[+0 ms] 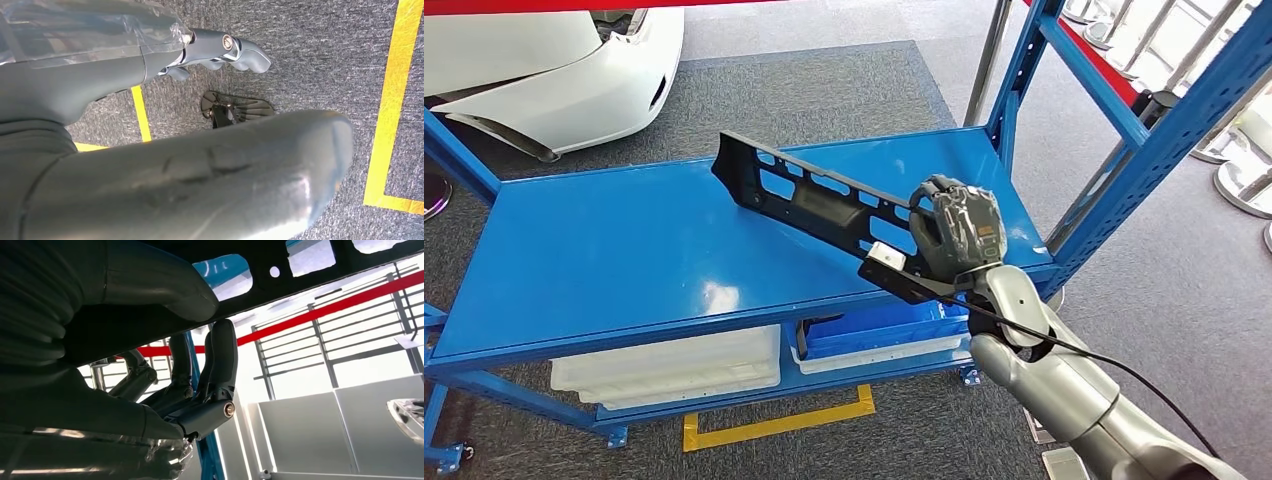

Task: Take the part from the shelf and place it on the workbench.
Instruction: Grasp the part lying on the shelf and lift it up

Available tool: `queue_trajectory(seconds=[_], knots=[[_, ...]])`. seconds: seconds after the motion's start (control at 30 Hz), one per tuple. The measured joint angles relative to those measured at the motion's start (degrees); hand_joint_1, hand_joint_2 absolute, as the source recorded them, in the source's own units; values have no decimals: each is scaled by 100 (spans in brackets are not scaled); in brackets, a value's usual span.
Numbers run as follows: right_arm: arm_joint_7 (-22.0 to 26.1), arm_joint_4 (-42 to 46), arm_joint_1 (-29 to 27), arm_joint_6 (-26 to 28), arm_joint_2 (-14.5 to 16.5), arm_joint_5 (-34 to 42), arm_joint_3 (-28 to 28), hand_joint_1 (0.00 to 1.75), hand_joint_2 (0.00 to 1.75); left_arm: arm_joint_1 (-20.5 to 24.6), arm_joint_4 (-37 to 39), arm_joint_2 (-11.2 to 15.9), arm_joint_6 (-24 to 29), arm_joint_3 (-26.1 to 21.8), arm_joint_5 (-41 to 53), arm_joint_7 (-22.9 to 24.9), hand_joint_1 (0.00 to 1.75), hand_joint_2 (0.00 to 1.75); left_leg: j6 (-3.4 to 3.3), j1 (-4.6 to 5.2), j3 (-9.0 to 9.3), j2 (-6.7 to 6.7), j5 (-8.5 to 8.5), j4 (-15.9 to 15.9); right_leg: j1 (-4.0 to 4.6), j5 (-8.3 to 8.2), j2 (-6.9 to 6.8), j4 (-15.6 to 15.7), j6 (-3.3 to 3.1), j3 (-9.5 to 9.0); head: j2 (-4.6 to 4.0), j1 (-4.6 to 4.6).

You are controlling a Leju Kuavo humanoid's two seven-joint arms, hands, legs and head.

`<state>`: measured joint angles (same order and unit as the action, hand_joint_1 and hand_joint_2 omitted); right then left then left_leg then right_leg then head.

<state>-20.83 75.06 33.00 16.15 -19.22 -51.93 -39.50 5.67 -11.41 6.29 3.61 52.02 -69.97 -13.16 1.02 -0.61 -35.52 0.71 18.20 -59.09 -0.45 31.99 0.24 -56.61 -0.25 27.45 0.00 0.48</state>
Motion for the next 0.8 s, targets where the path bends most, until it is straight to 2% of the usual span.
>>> queue_trajectory(seconds=[0.13, 0.27, 0.43, 0.8], knots=[[-46, -1, -27, 1, -40, -1, 57, 175, 175, 5, 0, 0, 1, 0, 16, 0, 0, 0, 0, 0, 0, 0, 0, 0, 0, 0, 0, 0, 0, 1, 0, 2], [-131, -48, -50, -93, -92, 31, 110, 1, 175, 16, 0, 0, 2, 0, 48, 10, 0, 0, 0, 0, 0, 0, 0, 0, 0, 0, 0, 1, 0, 0, 0, 1], [-220, -364, -48, -430, -108, 202, 159, 0, 175, 31, 0, 0, 13, 2, 51, 42, 0, 0, 0, 1, -1, 1, 0, 0, 0, 0, -1, 0, 0, 0, 0, 1], [-195, -906, -39, -280, -106, 259, 193, 0, 175, 38, 0, 0, 33, 2, 51, 46, 0, 0, 0, 0, -1, 2, 0, 1, 0, 0, -2, 0, 0, -1, 0, -3]])
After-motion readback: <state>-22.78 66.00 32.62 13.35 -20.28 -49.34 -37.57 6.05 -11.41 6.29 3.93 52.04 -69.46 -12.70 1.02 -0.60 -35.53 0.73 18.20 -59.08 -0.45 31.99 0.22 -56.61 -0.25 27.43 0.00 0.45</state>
